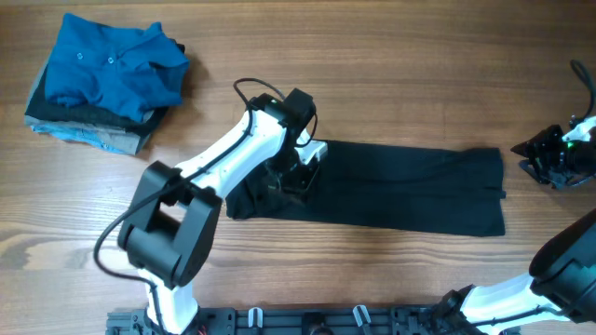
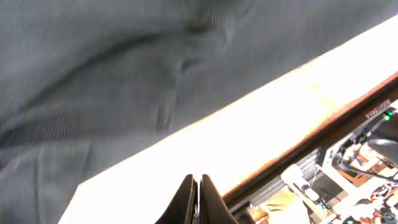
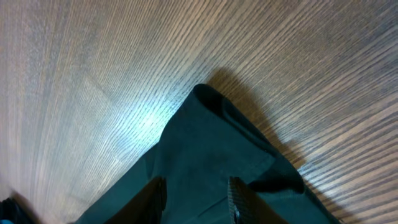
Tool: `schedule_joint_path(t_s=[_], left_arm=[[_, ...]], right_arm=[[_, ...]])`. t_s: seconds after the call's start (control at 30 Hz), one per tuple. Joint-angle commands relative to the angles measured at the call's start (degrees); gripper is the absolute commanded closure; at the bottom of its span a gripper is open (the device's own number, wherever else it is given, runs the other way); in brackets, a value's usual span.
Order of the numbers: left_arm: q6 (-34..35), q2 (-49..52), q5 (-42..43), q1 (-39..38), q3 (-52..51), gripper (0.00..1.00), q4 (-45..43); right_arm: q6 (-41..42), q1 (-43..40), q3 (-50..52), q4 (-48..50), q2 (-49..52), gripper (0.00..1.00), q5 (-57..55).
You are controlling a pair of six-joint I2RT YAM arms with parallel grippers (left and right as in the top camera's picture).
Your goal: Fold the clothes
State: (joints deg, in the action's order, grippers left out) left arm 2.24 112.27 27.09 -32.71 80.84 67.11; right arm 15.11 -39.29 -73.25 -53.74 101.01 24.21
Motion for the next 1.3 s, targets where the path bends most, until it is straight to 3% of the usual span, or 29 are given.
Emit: schedule_joint_path(t_s=[0.0, 0.2, 0.43, 0.63, 0.8, 1.07, 1.23, 1.27], left_arm=[[-0.24, -7.34, -3.15, 2.86, 0.17, 0.96, 0.09], [0.13, -7.91, -16.81, 4.87, -1.18, 0.96, -7.76], [2.23, -3.98, -15.34, 4.81, -11.96, 0.96, -20.63], [2.97, -6.49, 6.29, 3.76, -11.78, 0.96, -7.21], [3.02, -12.61, 2.08, 3.39, -11.78, 0.96, -7.69], [4.7, -14.4, -13.51, 7.19, -12.2, 0.96, -9.2], [4.68, -13.57, -17.18, 9.4, -15.19, 0.72, -9.2], [4.66, -13.44, -17.18, 9.88, -16.41, 0.71, -9.35]], right_arm=[[0.07, 0.33, -1.05, 0.09, -0.72, 0.64, -0.46], [0.07, 0.33, -1.05, -0.11, -0.72, 0.63, -0.46], [0.11, 0.33, -1.03, -0.31, -0.72, 0.64, -0.42], [0.09, 0.33, -1.03, -0.96, -0.72, 0.64, -0.42], [0.07, 0.33, -1.03, -0.98, -0.72, 0.64, -0.42], [-0.11, 0.33, -1.03, -1.57, -0.72, 0.64, -0.46], [-0.11, 0.33, -1.03, -1.62, -0.72, 0.63, -0.44], [-0.11, 0.33, -1.03, -1.62, -0.72, 0.64, -0.44]])
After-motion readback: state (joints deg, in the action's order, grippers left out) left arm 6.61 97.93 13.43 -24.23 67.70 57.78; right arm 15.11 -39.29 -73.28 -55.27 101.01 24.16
